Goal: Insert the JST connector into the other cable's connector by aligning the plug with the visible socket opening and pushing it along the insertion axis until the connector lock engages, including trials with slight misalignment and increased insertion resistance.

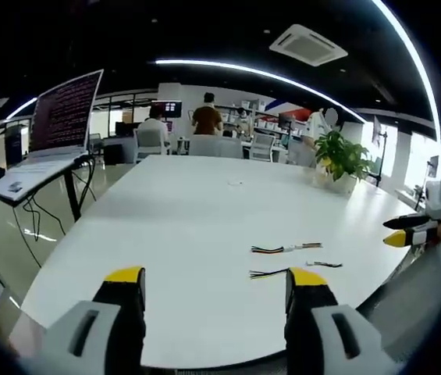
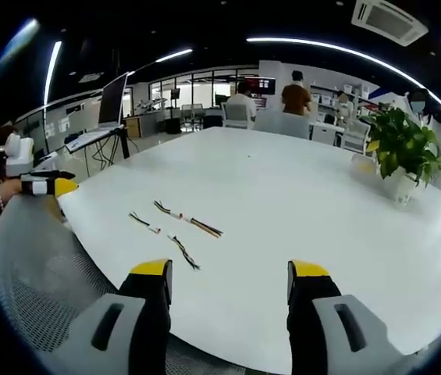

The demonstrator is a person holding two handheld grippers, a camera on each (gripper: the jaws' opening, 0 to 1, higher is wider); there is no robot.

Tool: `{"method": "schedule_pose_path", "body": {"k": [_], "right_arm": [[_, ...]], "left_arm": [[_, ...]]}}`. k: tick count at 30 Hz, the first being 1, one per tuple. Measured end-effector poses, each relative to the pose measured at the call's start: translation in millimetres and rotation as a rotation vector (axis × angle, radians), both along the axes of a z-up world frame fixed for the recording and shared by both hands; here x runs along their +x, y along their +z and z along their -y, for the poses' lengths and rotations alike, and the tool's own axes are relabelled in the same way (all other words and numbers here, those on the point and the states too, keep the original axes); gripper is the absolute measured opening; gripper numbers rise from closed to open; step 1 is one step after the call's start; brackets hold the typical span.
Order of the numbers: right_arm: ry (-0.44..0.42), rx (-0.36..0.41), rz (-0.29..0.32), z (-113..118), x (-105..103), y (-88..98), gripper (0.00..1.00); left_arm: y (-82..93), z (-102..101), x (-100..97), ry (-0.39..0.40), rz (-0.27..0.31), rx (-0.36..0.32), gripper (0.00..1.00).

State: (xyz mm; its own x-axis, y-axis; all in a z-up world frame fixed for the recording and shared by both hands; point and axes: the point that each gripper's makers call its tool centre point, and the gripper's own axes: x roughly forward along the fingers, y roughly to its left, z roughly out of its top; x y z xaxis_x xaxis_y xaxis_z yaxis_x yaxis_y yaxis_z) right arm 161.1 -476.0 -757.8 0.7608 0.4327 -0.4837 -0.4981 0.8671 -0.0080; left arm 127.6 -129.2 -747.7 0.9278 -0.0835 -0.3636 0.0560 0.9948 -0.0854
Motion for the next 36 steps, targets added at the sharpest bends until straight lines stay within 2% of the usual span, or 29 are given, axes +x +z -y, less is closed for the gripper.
{"method": "schedule_pose_path", "body": {"k": [9, 12, 17, 22, 36], "right_arm": [[0.002, 0.004, 0.005, 0.3, -0.2, 0.8, 0.58], [0.0, 0.006, 0.008, 0.7, -0.1, 1.5, 0.59], [0.002, 0.002, 0.004, 0.8, -0.5, 1.0, 0.59], [0.005, -0.005, -0.003, 0.9, -1.1, -0.4, 0.59], [0.015, -0.018, -0.014, -0.4, -1.8, -2.8, 0.57]], "left_arm": [[1.9, -2.3, -0.6, 0.009, 0.016, -0.004, 0.69], [5.6, -3.5, -0.5, 0.021, 0.039, -0.021, 0.69], [5.9, -0.7, -1.6, 0.019, 0.034, -0.017, 0.69], [9.7, -0.7, -1.7, 0.027, 0.057, -0.031, 0.65], [9.7, -2.2, 1.1, 0.022, 0.064, -0.045, 0.65]]}}
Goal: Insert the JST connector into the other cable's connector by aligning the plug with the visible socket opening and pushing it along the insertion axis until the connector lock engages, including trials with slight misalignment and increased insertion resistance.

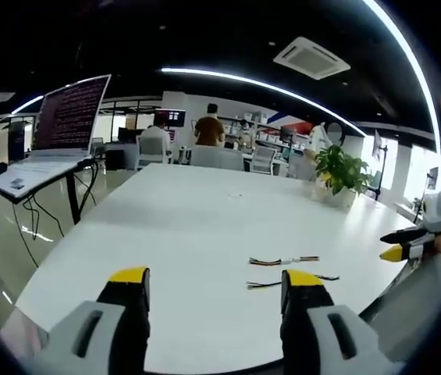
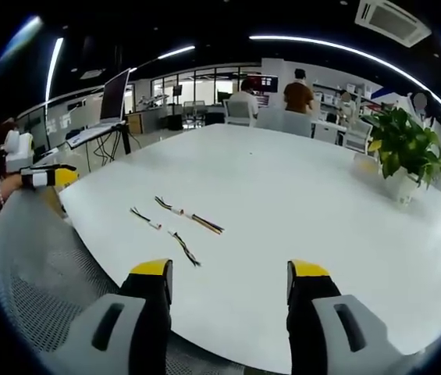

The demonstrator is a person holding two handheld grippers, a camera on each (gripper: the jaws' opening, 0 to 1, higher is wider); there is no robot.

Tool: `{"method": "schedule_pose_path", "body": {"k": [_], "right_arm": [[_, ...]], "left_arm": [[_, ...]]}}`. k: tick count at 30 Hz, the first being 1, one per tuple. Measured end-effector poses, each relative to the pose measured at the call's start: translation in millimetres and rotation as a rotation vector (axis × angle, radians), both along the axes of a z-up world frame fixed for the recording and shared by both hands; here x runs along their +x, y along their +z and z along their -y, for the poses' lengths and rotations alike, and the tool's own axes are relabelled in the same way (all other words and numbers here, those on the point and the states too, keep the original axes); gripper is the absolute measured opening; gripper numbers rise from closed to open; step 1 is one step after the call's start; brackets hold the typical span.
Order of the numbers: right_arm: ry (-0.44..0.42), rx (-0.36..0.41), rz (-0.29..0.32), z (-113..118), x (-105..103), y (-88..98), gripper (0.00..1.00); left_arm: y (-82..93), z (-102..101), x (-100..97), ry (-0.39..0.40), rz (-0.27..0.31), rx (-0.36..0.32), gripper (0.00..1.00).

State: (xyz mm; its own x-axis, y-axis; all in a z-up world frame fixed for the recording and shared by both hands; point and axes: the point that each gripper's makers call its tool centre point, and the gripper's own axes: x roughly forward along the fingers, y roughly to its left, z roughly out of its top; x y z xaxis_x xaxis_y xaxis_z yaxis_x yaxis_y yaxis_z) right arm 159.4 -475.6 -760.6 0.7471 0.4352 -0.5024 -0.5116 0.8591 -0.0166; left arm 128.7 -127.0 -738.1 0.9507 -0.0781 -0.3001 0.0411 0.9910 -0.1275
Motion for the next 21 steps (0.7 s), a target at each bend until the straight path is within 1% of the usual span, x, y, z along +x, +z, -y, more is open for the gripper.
{"method": "schedule_pose_path", "body": {"k": [5, 9, 21], "right_arm": [[-0.004, -0.001, -0.004, 0.6, 0.1, -0.7, 0.57], [-0.002, -0.01, -0.005, 0.7, 0.1, -1.7, 0.57], [0.015, -0.031, -0.021, -1.0, -0.7, -5.7, 0.56]], "left_arm": [[-1.7, -1.1, 0.8, -0.002, -0.005, 0.005, 0.64], [0.8, -2.3, 1.7, 0.003, 0.015, -0.016, 0.64], [-2.5, -2.2, 1.7, 0.001, -0.001, -0.003, 0.63]]}}
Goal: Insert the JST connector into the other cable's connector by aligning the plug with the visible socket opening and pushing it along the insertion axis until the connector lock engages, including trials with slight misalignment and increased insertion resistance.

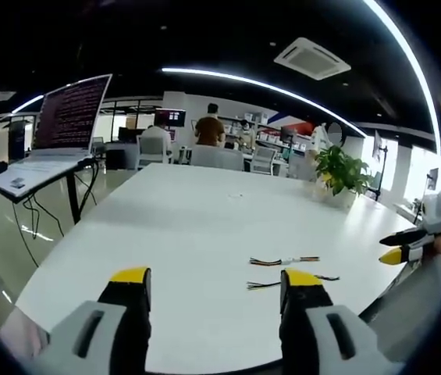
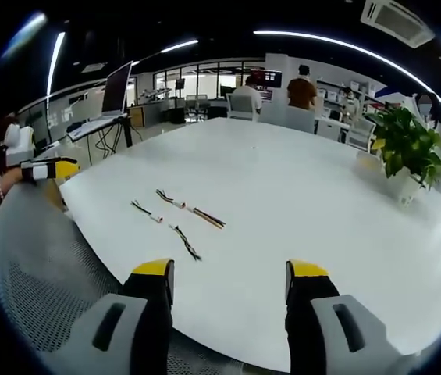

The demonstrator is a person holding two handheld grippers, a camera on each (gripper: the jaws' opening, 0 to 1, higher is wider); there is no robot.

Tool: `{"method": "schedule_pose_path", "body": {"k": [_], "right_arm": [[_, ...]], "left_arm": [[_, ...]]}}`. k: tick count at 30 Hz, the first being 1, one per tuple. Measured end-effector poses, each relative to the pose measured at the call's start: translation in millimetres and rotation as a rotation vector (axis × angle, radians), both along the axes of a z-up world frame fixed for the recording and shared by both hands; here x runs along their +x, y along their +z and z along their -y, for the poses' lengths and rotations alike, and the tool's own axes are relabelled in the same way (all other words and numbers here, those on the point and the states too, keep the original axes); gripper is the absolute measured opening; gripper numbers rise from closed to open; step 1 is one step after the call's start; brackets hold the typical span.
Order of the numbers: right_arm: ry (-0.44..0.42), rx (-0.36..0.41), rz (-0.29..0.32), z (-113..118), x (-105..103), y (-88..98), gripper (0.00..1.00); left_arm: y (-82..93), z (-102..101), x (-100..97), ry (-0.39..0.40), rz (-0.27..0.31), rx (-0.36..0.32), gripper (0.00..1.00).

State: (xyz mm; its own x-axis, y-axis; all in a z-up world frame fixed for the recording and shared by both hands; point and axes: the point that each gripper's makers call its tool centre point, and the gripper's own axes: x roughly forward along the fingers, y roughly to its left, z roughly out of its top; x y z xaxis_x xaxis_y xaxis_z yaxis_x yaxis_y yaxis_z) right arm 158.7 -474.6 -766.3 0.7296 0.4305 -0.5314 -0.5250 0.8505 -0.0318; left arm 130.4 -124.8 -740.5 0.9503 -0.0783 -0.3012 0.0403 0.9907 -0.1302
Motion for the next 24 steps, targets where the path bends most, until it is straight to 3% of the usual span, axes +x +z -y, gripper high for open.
{"method": "schedule_pose_path", "body": {"k": [8, 13, 15, 16, 17, 22, 24], "right_arm": [[0.011, -0.016, -0.004, -0.6, -0.6, -1.0, 0.55], [0.008, -0.017, 0.004, 0.0, 0.0, 0.0, 0.56], [0.017, -0.023, 0.003, -1.1, -0.8, -0.4, 0.56], [0.016, -0.021, 0.001, -1.1, -0.8, -0.5, 0.56], [0.014, -0.016, 0.0, -1.2, -0.7, -0.4, 0.55], [0.031, 0.025, 0.011, -6.4, -0.8, 4.9, 0.55], [0.041, 0.065, 0.05, -11.1, 0.8, 13.7, 0.53]], "left_arm": [[-0.7, 0.6, 0.7, 0.002, -0.004, -0.001, 0.63], [-3.7, 1.9, 0.0, -0.003, -0.027, 0.014, 0.67], [1.1, 6.1, 1.2, -0.01, 0.0, -0.034, 0.73], [16.1, 13.1, 5.1, -0.035, 0.087, -0.131, 0.73], [21.3, 16.5, 4.9, -0.051, 0.108, -0.185, 0.72], [14.0, 19.7, 2.0, -0.064, 0.045, -0.178, 0.81], [11.5, 20.4, 0.2, -0.063, 0.011, -0.198, 0.94]]}}
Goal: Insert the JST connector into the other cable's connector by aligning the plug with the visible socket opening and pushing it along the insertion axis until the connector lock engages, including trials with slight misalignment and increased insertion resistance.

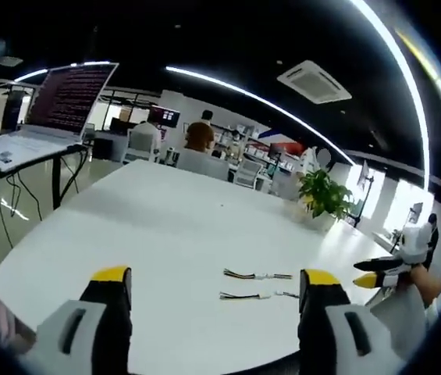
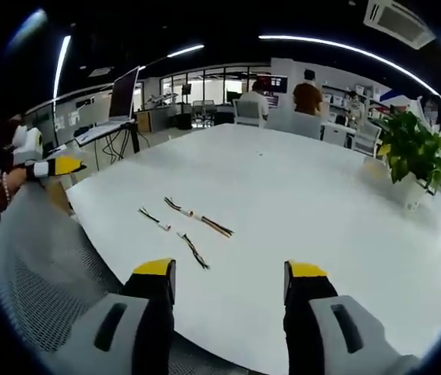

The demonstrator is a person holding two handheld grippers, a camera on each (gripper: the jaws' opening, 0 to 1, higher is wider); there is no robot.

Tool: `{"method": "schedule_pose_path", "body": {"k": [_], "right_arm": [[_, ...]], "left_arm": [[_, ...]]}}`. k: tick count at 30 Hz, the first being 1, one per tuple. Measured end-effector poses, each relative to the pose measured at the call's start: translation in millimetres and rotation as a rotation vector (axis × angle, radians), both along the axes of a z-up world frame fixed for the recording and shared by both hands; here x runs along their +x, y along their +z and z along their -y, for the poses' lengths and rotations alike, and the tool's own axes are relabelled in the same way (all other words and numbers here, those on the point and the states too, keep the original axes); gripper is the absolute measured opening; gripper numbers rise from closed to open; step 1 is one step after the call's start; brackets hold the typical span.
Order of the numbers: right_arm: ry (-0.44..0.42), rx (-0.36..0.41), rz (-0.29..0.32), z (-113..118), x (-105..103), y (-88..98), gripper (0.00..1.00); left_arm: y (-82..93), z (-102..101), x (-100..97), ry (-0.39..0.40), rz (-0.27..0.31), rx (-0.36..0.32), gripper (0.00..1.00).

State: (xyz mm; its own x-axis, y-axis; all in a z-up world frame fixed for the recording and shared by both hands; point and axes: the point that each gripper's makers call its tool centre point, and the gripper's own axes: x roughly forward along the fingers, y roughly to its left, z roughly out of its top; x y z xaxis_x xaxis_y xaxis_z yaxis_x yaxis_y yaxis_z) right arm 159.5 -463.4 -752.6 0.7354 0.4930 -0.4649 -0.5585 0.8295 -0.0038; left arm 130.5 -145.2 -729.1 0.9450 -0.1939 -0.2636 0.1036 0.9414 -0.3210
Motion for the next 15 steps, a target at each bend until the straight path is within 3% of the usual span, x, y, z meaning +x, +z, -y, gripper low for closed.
{"method": "schedule_pose_path", "body": {"k": [1, 7, 10, 13, 15], "right_arm": [[0.016, 0.0, 0.026, -1.4, -0.2, 4.4, 0.52], [0.037, -0.032, 0.033, -2.6, 7.5, 5.6, 0.55], [0.052, -0.06, 0.084, -0.8, 14.5, 13.0, 0.52], [0.049, -0.059, 0.084, 1.2, 20.0, 17.3, 0.52], [0.046, -0.068, 0.094, 2.8, 25.4, 20.9, 0.52]], "left_arm": [[-2.3, -0.9, -0.8, 0.001, -0.019, -0.006, 1.0], [-1.0, -0.3, -1.4, -0.029, -0.033, -0.019, 0.99], [-5.3, -2.8, -2.4, -0.049, -0.102, 0.014, 0.99], [23.2, -3.2, 13.4, -0.049, -0.003, 0.027, 0.99], [30.4, -1.6, 20.9, -0.064, 0.009, 0.044, 0.99]]}}
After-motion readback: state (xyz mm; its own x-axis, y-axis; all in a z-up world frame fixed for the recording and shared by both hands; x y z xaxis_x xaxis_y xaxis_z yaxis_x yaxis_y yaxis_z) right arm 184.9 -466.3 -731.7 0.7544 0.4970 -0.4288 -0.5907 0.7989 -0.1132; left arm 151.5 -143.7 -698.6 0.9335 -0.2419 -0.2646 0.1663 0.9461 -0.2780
